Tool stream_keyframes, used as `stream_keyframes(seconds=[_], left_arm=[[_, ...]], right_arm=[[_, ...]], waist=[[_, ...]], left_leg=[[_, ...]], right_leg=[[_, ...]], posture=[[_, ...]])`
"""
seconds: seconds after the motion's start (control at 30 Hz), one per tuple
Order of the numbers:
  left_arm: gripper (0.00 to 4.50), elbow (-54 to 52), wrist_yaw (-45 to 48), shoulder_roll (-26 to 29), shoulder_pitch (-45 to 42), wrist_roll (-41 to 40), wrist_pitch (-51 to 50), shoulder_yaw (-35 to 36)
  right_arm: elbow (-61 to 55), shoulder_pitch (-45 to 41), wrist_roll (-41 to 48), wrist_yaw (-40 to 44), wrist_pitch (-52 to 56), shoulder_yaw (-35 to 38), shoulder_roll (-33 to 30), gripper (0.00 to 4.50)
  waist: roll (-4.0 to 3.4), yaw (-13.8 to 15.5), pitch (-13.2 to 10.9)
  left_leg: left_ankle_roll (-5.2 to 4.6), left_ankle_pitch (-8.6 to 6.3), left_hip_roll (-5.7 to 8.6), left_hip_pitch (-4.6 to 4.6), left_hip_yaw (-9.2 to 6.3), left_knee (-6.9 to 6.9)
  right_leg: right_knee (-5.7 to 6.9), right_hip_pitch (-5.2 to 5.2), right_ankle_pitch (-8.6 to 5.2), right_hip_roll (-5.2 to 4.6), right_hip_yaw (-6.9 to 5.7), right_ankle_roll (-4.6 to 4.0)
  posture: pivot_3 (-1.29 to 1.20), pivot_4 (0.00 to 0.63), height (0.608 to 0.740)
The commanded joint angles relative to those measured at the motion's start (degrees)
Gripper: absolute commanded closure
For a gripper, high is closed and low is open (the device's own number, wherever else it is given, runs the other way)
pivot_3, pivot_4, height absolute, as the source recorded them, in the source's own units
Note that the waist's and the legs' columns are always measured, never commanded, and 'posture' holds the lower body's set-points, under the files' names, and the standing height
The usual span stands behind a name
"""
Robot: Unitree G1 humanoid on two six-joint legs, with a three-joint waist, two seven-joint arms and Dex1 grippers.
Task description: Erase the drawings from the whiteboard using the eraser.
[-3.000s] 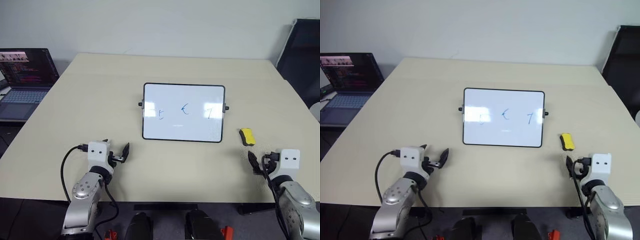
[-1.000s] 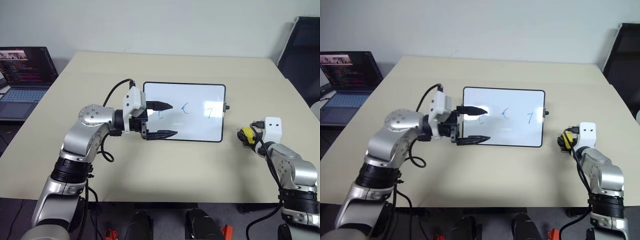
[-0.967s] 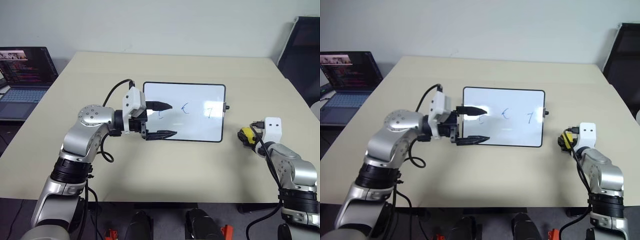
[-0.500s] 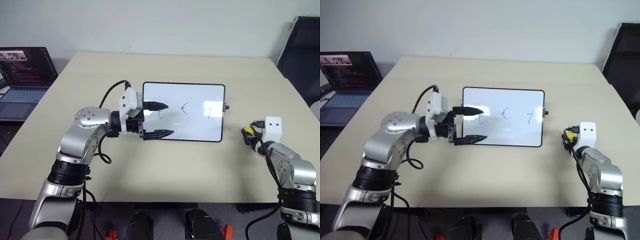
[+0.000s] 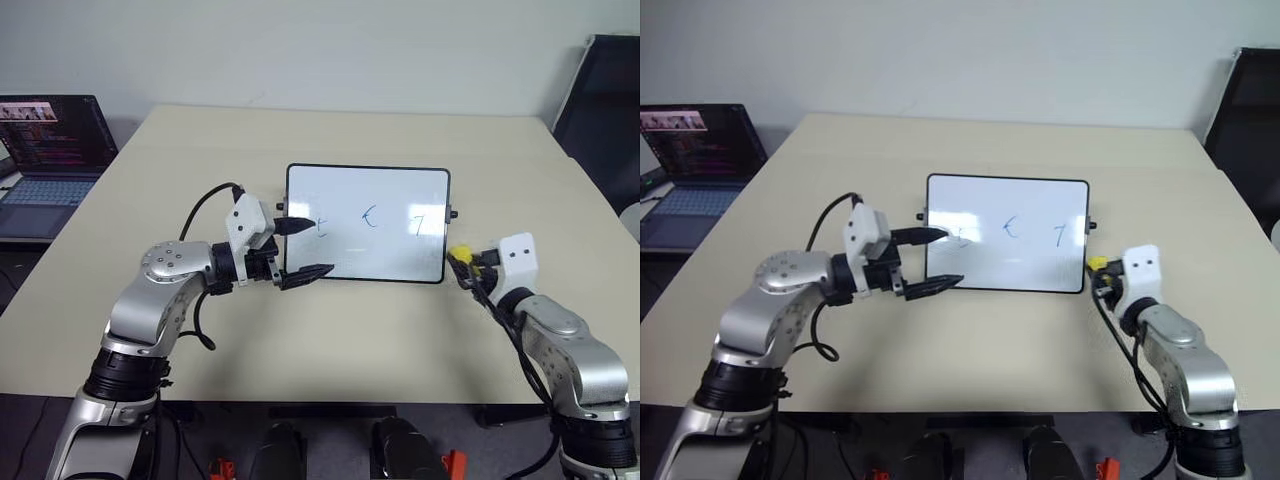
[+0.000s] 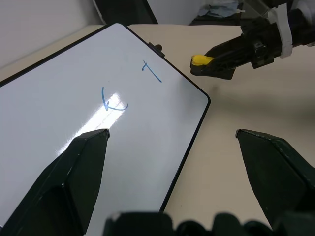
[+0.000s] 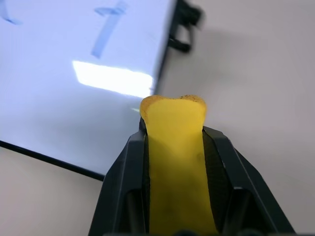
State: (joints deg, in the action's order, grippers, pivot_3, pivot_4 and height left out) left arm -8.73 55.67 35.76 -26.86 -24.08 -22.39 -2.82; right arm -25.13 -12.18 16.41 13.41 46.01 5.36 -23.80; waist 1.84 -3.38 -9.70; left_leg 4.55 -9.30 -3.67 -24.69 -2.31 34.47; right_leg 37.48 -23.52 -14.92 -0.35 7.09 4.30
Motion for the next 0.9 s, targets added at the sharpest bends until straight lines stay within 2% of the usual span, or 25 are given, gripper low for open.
stream_keyframes(seconds=[0.03,0.27,0.47,0.57,0.9], left_arm=[[0.00,-0.6,-0.7,-1.0,-2.2,0.1,0.2,0.3],[0.00,0.9,2.3,-1.5,-3.4,-0.4,0.2,-1.0],[0.00,1.5,3.6,-2.1,-3.9,-1.4,0.0,-1.0],[0.00,1.9,3.3,-2.5,-4.0,-1.0,0.4,-0.8],[0.00,2.0,3.0,-2.8,-4.3,-1.4,0.0,-0.4]], right_arm=[[-2.3,-4.3,-2.6,-0.9,-0.4,-2.9,-0.6,3.38],[9.7,-16.9,-9.6,-2.5,-5.4,-8.9,0.8,3.38],[19.6,-23.5,-14.2,-1.7,-9.6,-11.9,1.6,3.38],[21.6,-23.0,-15.7,0.2,-9.0,-13.2,0.3,3.38],[15.9,-14.7,-17.0,5.7,-3.9,-15.5,-3.0,3.38]], waist=[[0.01,0.0,0.0],[0.00,0.0,0.0],[-0.01,0.0,0.0],[-0.01,0.1,0.0],[0.03,-0.1,0.0]], left_leg=[[0.00,0.00,0.00,-0.01,0.00,0.07],[0.00,0.00,0.00,0.00,0.00,0.20],[0.00,0.00,-0.01,-0.02,0.00,0.19],[0.00,0.00,-0.01,-0.03,-0.01,0.17],[-0.01,0.01,0.00,0.10,-0.03,0.43]], right_leg=[[0.06,0.00,0.00,0.00,0.00,0.00],[0.26,-0.03,0.00,0.03,0.01,0.00],[0.27,-0.05,0.00,0.04,0.00,0.01],[0.27,-0.05,-0.01,0.04,0.00,0.04],[0.40,0.09,0.01,0.04,0.04,-0.02]], posture=[[0.00,0.150,0.740],[0.00,0.150,0.740],[0.00,0.150,0.740],[0.00,0.150,0.740],[0.00,0.150,0.740]])
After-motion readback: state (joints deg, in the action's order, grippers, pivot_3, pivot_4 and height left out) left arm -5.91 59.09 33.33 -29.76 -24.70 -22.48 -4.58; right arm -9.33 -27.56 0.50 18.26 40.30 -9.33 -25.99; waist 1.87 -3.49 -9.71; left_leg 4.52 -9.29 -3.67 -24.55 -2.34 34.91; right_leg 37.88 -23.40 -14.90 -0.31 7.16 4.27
